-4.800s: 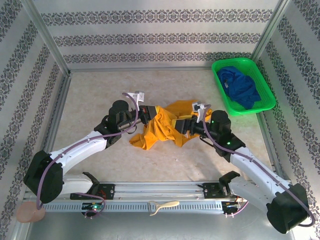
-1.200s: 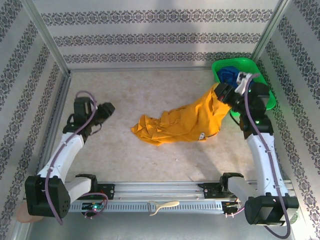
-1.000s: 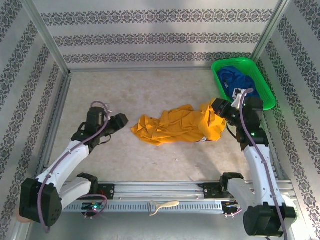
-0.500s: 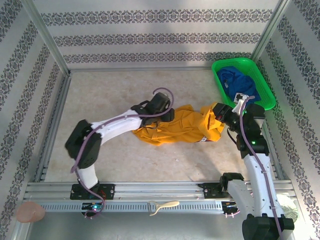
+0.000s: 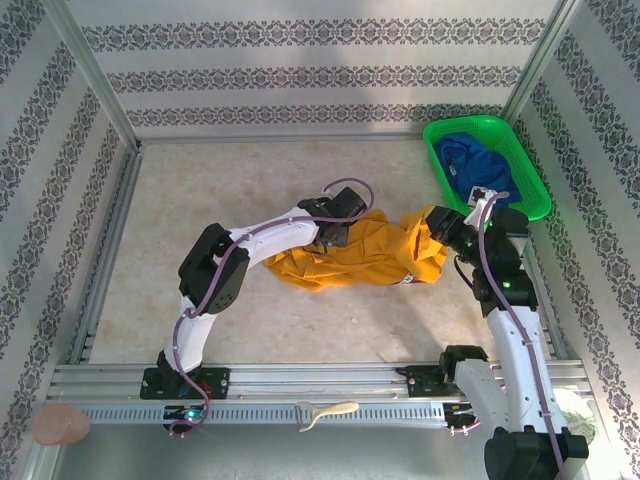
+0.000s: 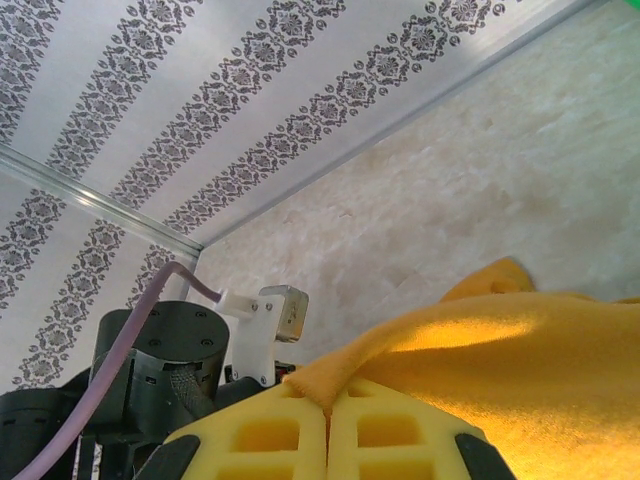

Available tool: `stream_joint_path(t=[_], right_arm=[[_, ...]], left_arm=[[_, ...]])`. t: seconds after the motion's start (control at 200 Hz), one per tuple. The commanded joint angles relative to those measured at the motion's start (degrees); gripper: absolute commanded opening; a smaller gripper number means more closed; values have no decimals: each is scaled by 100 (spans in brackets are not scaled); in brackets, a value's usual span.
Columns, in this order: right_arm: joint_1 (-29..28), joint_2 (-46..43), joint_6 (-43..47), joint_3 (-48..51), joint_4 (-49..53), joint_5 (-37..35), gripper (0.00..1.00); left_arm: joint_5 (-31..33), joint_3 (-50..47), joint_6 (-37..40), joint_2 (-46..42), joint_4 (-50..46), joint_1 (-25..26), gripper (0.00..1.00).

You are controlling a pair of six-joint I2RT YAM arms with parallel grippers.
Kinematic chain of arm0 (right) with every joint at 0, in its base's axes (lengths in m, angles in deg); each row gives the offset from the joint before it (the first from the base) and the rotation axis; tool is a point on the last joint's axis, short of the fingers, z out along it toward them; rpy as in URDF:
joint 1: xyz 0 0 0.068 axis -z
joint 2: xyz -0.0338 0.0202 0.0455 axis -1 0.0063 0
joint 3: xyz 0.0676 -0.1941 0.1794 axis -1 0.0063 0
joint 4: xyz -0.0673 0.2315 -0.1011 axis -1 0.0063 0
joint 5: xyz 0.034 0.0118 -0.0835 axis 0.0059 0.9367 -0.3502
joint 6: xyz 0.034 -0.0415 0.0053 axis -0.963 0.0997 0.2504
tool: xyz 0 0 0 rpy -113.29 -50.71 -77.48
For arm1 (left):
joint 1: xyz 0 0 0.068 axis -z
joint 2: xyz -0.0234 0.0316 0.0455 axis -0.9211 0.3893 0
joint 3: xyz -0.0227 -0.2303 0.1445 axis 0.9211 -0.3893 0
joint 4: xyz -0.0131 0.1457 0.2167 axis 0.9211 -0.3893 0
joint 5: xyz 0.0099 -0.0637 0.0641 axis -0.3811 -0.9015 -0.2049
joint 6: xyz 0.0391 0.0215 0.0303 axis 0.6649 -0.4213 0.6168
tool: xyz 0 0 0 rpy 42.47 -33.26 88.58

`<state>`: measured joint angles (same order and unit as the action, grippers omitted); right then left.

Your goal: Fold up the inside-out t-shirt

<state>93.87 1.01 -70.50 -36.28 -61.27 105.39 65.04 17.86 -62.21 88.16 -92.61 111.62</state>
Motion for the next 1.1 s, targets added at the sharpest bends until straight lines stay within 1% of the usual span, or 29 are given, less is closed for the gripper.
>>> stream_joint_path(t=[0.0, 0.07, 0.23, 0.33, 0.44, 0.505, 0.689, 0.764, 0.834, 0.859, 0.974, 1.034, 1.094], right_arm=[[-71, 0, 101, 69, -173, -49, 0], [-78, 4, 85, 69, -186, -56, 0], [-72, 5, 73, 66, -199, -62, 0], [-74, 5, 62, 57, -208, -73, 0], [-71, -3, 75, 22, -171, -88, 0], [-72, 5, 84, 4, -168, -100, 0], [-63, 30, 110, -58, -155, -136, 0], [-69, 44, 119, -84, -148, -141, 0], [-56, 40, 119, -100, -143, -154, 0], [-54, 46, 119, -109, -146, -159, 0], [-13, 113, 122, -211, -144, -236, 0], [58, 211, 80, -377, -178, -250, 0], [149, 384, 58, -671, -230, -250, 0]], left_arm=[[384, 275, 351, 173, -524, 134, 53], [425, 457, 446, 277, -632, 181, 53], [441, 886, 572, 531, -851, 299, 57], [478, 1059, 520, 711, -1038, 304, 56], [584, 998, 487, 746, -1087, 302, 46], [684, 913, 491, 713, -1103, 302, 43], [978, 579, 524, 492, -1067, 245, 29], [1012, 444, 556, 389, -997, 203, 19], [1015, 339, 589, 302, -956, 157, 7], [1018, 307, 599, 273, -949, 140, 0], [1100, 117, 696, -126, -888, 7, 0], [963, -10, 787, -520, -783, -180, 0], [702, -170, 957, -1136, -554, -446, 0]])
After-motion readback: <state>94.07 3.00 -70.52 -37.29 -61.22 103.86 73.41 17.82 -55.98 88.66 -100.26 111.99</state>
